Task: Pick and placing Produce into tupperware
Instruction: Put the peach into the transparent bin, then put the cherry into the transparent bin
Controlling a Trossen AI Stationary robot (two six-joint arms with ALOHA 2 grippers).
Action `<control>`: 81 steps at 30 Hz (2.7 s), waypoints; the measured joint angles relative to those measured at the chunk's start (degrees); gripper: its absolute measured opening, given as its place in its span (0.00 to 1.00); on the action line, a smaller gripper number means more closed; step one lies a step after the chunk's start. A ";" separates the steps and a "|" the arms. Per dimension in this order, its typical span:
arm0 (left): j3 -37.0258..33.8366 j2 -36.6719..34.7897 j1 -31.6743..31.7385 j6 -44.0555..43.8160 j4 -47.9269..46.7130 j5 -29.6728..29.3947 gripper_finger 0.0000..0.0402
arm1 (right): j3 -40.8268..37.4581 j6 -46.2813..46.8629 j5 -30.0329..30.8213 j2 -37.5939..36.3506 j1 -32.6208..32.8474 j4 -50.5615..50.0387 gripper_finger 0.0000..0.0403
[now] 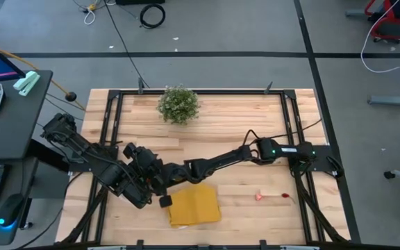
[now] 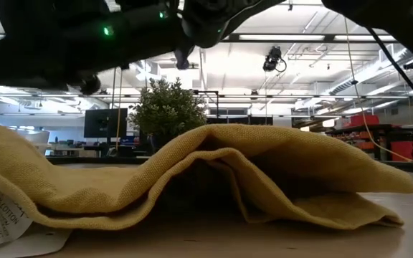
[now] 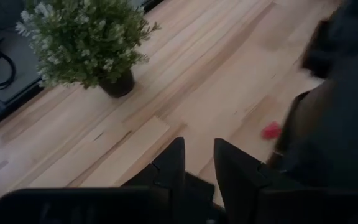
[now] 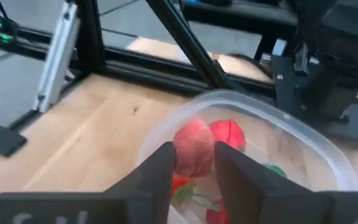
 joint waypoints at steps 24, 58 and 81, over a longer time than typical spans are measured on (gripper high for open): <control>-0.14 -0.88 -2.36 -18.10 -14.54 6.78 0.10 | -0.12 -4.22 4.78 -16.39 -1.49 -52.57 0.40; -0.16 11.24 -5.84 -18.89 3.47 5.67 0.08 | -51.04 40.67 18.81 -57.53 12.17 -82.51 0.38; -0.18 14.34 -5.42 -13.52 13.28 3.33 0.07 | -72.75 77.25 1.49 -72.14 39.53 -65.00 0.48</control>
